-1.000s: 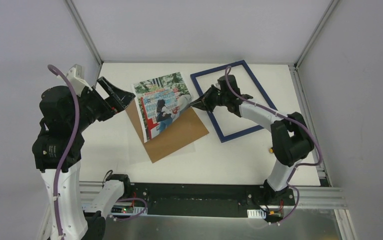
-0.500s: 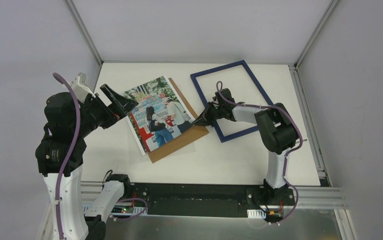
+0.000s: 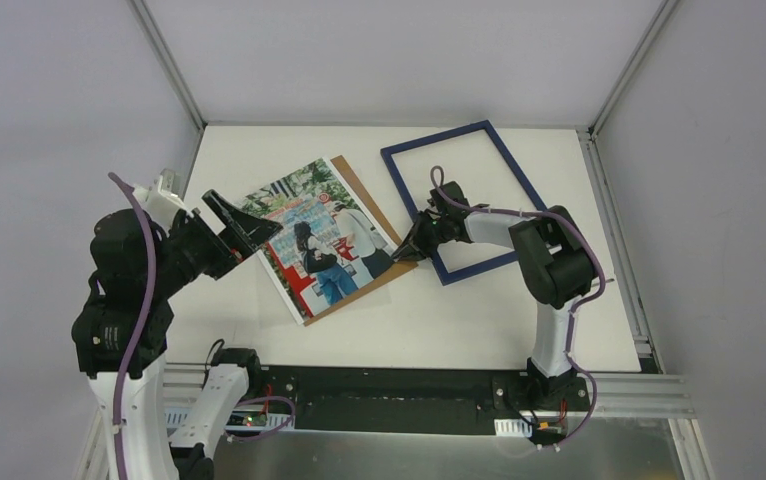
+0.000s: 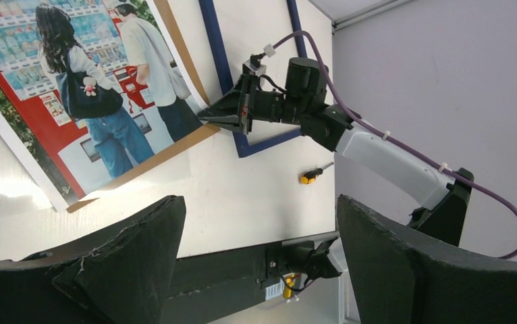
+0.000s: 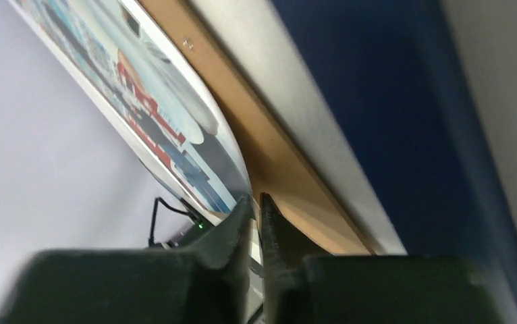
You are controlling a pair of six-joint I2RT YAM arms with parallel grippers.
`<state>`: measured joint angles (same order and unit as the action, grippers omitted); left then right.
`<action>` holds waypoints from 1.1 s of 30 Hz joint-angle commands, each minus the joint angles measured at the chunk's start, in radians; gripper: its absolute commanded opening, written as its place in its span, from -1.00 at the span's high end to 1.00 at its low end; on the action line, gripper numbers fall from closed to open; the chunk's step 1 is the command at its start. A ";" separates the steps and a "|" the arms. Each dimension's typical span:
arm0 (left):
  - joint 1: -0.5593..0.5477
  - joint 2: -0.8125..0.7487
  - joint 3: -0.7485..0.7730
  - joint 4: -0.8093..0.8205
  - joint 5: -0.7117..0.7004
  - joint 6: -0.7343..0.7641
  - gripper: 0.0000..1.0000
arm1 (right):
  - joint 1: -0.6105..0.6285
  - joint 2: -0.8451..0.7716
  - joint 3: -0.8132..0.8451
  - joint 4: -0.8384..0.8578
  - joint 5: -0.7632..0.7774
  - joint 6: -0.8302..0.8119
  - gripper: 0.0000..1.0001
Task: Take the photo out of the frame
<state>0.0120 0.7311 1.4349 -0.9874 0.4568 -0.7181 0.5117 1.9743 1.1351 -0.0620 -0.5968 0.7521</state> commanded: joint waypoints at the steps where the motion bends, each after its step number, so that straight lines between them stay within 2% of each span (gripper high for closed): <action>1: -0.006 -0.041 -0.012 -0.027 0.058 -0.045 -0.71 | 0.001 -0.055 0.012 -0.037 0.087 -0.016 0.52; 3: -0.006 -0.056 -0.009 -0.047 0.068 -0.056 -0.71 | 0.013 -0.098 0.008 -0.070 0.134 -0.026 -0.01; 5: -0.006 -0.071 -0.002 -0.070 0.083 -0.064 -0.71 | 0.034 -0.156 0.012 -0.148 0.198 -0.052 -0.46; 7: -0.006 -0.083 0.006 -0.088 0.098 -0.072 -0.71 | 0.057 -0.223 0.029 -0.246 0.267 -0.084 -0.67; 9: -0.006 -0.096 0.014 -0.111 0.113 -0.081 -0.71 | 0.080 -0.294 0.054 -0.389 0.344 -0.107 -0.78; 15: -0.006 -0.152 0.018 -0.172 0.162 -0.104 -0.71 | 0.154 -0.590 0.061 -0.713 0.547 -0.131 -0.93; 19: -0.006 -0.176 0.079 -0.220 0.185 -0.090 -0.73 | 0.172 -0.877 0.038 -0.907 0.660 -0.098 -0.98; 26: -0.006 -0.178 0.226 -0.264 0.188 -0.080 -0.75 | 0.172 -1.366 0.085 -1.167 0.723 -0.014 -0.98; 29: -0.006 -0.180 0.258 -0.263 0.163 -0.080 -0.77 | 0.172 -1.492 0.129 -1.224 0.736 0.020 -0.98; 33: -0.006 -0.191 0.263 -0.243 0.128 -0.120 -0.81 | 0.169 -1.564 0.217 -1.301 0.750 0.055 -0.98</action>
<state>0.0120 0.5514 1.6855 -1.2354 0.6182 -0.8017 0.6838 0.4309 1.2907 -1.2266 0.1169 0.7502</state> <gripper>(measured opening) 0.894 0.991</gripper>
